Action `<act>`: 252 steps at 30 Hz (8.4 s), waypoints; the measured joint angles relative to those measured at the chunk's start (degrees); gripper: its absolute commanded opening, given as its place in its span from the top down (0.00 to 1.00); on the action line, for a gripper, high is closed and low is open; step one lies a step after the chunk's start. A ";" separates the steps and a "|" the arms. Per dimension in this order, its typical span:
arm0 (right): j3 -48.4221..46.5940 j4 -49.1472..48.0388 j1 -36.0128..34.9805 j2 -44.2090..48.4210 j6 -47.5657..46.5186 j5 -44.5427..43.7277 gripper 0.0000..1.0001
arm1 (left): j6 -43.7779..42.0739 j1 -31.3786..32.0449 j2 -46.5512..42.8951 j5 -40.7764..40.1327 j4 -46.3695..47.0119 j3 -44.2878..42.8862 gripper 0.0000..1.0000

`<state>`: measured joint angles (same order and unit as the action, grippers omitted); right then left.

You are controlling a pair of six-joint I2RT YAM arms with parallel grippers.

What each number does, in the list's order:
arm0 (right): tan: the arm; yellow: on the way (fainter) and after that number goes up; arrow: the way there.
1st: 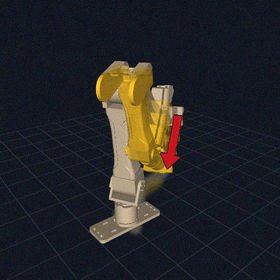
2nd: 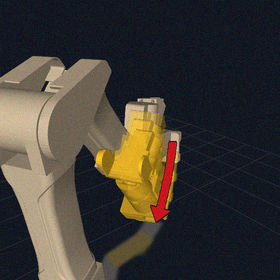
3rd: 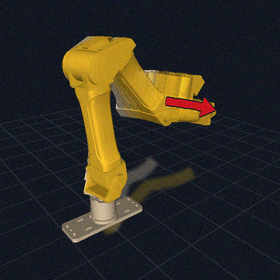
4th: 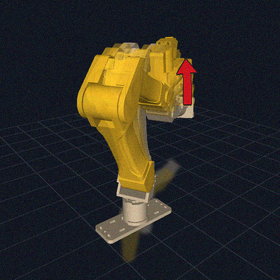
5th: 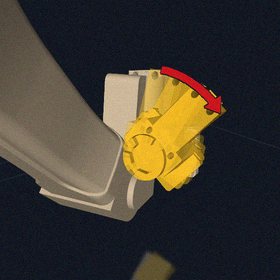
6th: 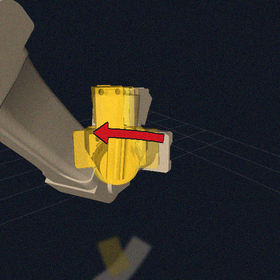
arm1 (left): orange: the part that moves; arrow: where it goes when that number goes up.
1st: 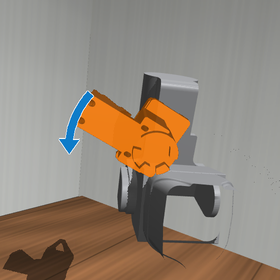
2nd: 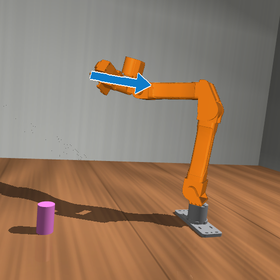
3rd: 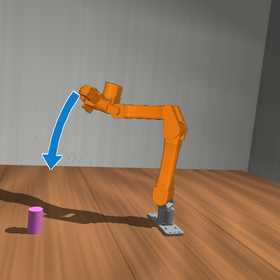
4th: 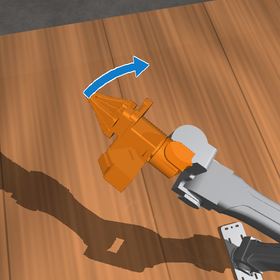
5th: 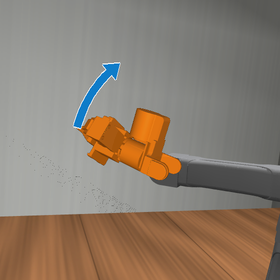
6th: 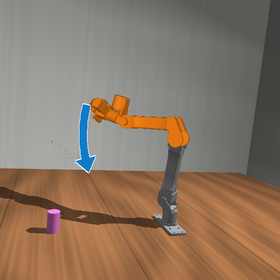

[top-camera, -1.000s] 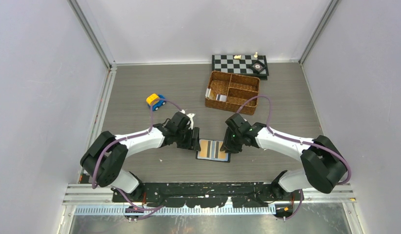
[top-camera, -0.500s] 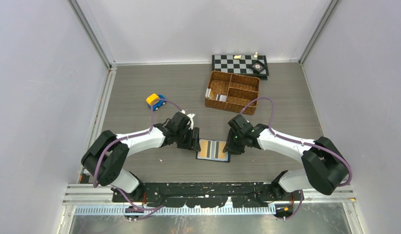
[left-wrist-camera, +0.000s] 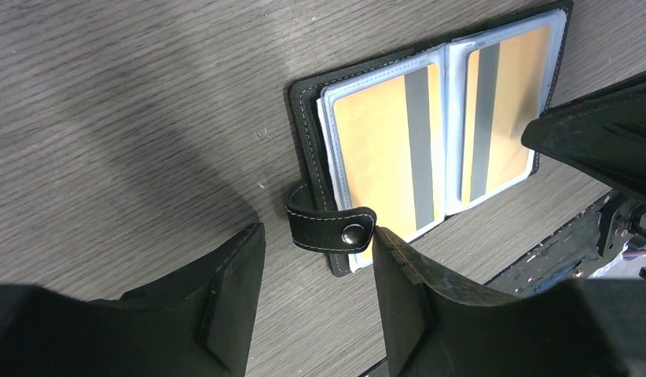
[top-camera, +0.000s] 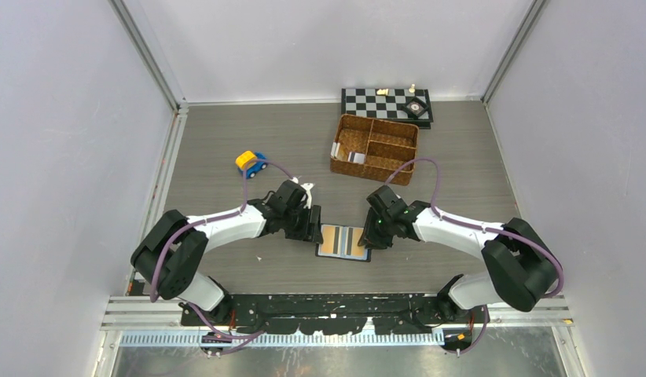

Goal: Put the credit cards into the card holder
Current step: Turn over the card slot in the card holder, then pick up the credit card from the storage box.

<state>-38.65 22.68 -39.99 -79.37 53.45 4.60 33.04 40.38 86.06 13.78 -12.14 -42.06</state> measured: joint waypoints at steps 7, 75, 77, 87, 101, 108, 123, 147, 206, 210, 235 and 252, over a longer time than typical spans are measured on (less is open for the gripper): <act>0.11 0.04 0.00 -0.13 0.00 -0.04 0.69 | 0.00 0.00 0.07 0.24 0.13 0.00 0.46; -2.84 2.27 -1.66 1.29 0.87 -0.85 0.75 | 1.01 -0.02 1.46 2.10 2.91 0.00 0.50; -2.84 3.58 -1.51 1.16 0.68 -1.62 0.75 | 1.01 -0.02 1.49 2.10 2.91 0.00 0.51; -2.80 4.52 -1.07 -0.13 0.39 -3.50 0.75 | 1.03 -0.02 1.68 2.10 3.04 0.00 0.52; -1.55 0.96 -1.03 -2.27 0.44 -1.90 0.75 | 1.03 -0.02 1.70 2.08 3.04 0.00 0.52; -1.11 -0.68 -0.96 -2.32 0.94 -0.48 0.76 | 1.03 -0.02 1.73 2.08 3.04 0.00 0.52; 1.57 -7.72 -0.96 -1.88 3.41 2.64 0.76 | 1.03 -0.02 1.79 2.10 3.10 0.00 0.53; 5.09 -16.65 -0.98 3.58 6.43 6.08 0.75 | 1.03 -0.02 1.88 2.12 3.26 0.00 0.53; -33.97 13.25 14.23 -7.87 -21.66 -17.46 0.11 | -9.44 -11.54 18.56 -1.73 -11.41 -42.82 0.30; -31.63 12.15 16.33 -4.74 -22.99 -18.01 0.11 | -10.27 -11.54 28.65 -2.05 -13.46 -54.01 0.26; -26.05 9.86 22.51 -0.76 -26.14 -10.43 0.12 | -18.82 -8.46 49.99 -14.16 -29.33 -81.66 0.29; -26.05 9.88 22.75 -0.79 -26.21 -8.50 0.12 | -19.80 -8.50 48.50 -16.20 -30.58 -81.66 0.34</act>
<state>-64.71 32.56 -17.23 -80.16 27.24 -3.90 13.23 31.88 134.56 -2.42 -42.72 -123.72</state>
